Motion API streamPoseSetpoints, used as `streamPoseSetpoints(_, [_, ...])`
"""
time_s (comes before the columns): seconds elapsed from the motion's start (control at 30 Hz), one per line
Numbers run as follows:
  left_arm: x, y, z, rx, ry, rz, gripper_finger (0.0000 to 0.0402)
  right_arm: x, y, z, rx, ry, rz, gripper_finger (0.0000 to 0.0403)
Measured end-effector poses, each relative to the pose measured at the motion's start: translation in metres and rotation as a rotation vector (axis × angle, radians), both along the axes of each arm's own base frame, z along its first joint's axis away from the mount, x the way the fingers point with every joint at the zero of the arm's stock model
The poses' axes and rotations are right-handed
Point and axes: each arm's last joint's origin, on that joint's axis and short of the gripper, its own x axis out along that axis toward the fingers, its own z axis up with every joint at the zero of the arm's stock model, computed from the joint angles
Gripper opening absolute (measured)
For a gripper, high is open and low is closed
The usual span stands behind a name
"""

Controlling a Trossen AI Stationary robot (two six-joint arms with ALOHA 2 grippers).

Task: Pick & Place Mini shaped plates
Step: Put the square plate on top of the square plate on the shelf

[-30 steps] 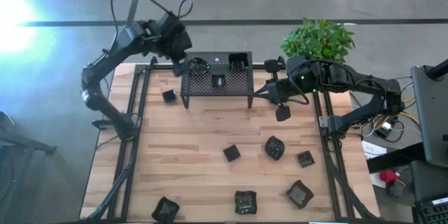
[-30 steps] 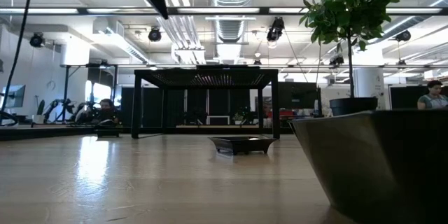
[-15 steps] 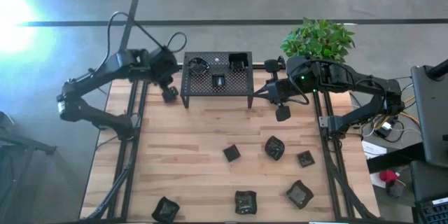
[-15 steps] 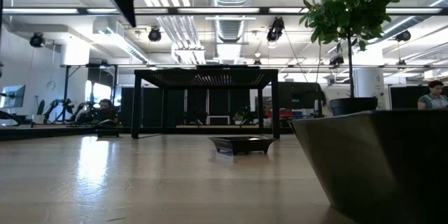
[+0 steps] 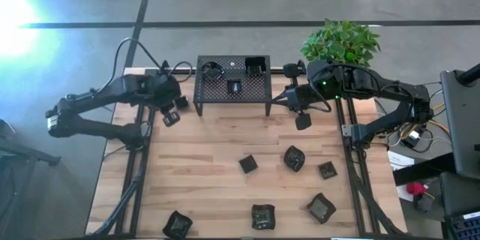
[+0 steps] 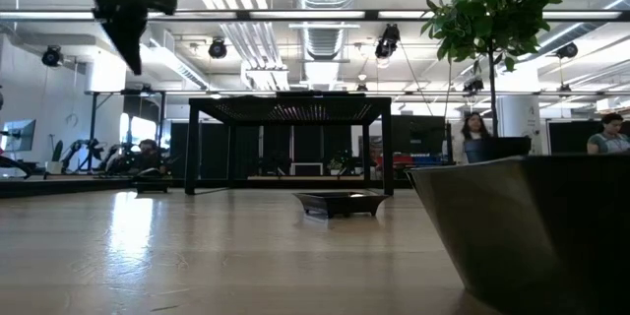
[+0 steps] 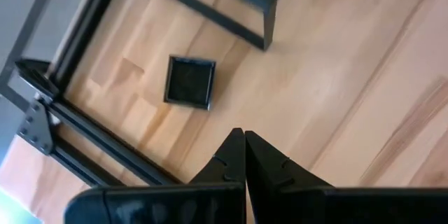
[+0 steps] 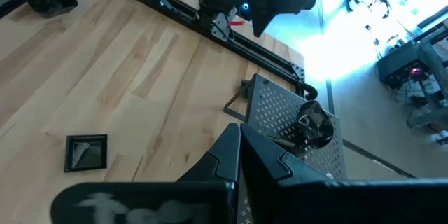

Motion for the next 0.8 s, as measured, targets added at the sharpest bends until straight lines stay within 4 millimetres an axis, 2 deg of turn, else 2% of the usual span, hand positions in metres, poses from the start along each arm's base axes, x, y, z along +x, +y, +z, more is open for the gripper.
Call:
streamPoseSetpoints(0.23, [-0.012, -0.004, -0.034, -0.024, 0.050, 0.012, 0.0000, 0.000, 0.000, 0.000, -0.003, 0.000, 0.001, 0.0008])
streamPoseSetpoints(0.57, [-0.013, -0.007, -0.079, -0.069, 0.002, -0.015, 0.0000, 0.000, 0.000, 0.000, -0.002, -0.001, 0.001, 0.0008])
streamPoseSetpoints(0.8, [-0.009, -0.005, -0.079, -0.060, -0.014, -0.019, 0.0000, 0.000, 0.000, 0.000, -0.003, -0.002, 0.002, 0.0008])
